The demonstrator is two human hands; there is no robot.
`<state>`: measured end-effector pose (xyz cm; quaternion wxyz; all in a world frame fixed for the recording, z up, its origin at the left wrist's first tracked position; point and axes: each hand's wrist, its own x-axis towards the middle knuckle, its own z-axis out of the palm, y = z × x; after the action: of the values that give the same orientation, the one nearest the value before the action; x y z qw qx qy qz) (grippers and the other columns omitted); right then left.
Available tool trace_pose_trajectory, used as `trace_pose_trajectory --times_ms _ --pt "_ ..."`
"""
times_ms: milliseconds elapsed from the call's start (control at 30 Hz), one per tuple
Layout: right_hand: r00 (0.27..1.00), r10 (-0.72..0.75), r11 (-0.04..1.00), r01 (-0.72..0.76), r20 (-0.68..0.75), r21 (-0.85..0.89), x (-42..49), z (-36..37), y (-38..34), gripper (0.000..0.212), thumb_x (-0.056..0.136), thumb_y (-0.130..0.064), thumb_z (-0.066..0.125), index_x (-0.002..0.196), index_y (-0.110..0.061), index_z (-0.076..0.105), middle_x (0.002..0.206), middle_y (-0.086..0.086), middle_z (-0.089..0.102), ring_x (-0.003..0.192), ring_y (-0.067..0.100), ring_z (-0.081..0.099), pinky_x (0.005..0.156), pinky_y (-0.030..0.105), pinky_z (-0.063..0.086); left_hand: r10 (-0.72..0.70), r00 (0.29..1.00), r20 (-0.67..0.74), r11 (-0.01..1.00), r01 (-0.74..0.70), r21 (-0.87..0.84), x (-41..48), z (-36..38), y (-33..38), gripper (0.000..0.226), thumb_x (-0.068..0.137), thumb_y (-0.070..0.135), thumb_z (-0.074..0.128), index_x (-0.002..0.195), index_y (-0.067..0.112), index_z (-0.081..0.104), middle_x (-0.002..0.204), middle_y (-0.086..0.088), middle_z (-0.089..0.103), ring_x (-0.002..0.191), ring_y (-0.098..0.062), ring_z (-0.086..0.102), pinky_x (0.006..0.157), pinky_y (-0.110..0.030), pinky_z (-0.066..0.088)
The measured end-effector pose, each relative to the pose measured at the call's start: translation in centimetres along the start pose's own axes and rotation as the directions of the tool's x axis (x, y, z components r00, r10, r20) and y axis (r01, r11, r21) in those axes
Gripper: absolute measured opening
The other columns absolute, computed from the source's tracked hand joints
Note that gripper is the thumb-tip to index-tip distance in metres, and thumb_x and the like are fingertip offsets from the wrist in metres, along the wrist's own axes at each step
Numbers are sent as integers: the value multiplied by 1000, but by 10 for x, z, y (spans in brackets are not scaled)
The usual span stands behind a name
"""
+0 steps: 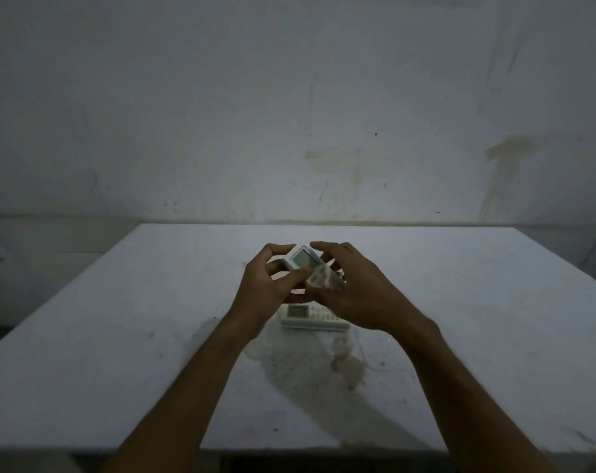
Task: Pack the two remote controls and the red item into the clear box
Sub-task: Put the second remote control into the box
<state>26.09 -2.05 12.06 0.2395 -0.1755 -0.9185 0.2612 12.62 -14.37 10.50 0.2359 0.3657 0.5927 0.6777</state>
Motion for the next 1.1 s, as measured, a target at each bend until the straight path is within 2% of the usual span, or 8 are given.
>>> trace_pose_trajectory --times_ms 133,233,367,533,633,767,900,1100 --pt "993 -101 995 102 64 -17 4 3 -4 85 81 -40 81 152 -35 34 136 0 54 108 12 60 86 30 59 -32 996 83 999 30 25 -7 -18 3 36 90 14 75 122 10 59 117 -14 73 95 -31 77 78 -47 64" --pt "980 -151 988 149 131 29 4 1 0 98 79 -33 82 154 -49 20 135 1 55 109 15 61 88 33 58 12 976 217 989 -44 144 -9 -37 -5 38 92 29 72 125 12 64 120 -5 74 110 -22 72 94 -41 58" --pt "978 -158 987 154 133 35 5 7 10 81 80 -34 81 145 -48 36 130 1 54 111 15 61 88 32 60 12 972 234 818 -144 557 -8 -67 -33 83 71 65 80 143 39 48 145 20 53 131 -1 52 111 -33 43" --pt "971 -126 992 128 201 0 7 18 22 77 80 -36 81 143 -50 40 130 -4 51 110 13 58 88 32 60 -169 952 255 756 -40 653 -20 -72 -62 122 55 71 86 157 39 25 164 13 30 146 -11 35 116 -38 36" --pt "928 -133 987 158 348 -43 7 26 25 84 83 -35 78 149 -55 30 138 -8 51 113 9 55 93 29 55 -155 954 257 721 -69 690 -22 -69 -67 117 57 71 86 154 38 29 160 13 37 140 -9 41 115 -39 39" --pt "897 -148 982 183 417 -46 6 31 24 61 87 -42 72 139 -53 44 142 -14 52 114 7 55 93 29 54 -97 966 238 733 -92 673 -20 -69 -71 108 59 65 88 150 34 38 153 12 44 133 -9 47 110 -34 44" --pt "880 -98 980 166 465 -108 6 35 26 44 89 -59 62 133 -52 55 132 -10 55 111 7 54 90 23 48 -106 966 237 757 -76 649 -19 -72 -75 110 57 72 84 150 36 37 155 13 43 136 -10 46 111 -35 44" --pt "882 -119 972 197 457 -127 1 44 24 37 95 -55 55 132 -49 58 118 -9 54 101 4 52 86 23 46 -104 966 235 765 -73 640 -18 -72 -78 112 57 75 82 151 37 36 157 14 41 139 -10 45 113 -39 43"
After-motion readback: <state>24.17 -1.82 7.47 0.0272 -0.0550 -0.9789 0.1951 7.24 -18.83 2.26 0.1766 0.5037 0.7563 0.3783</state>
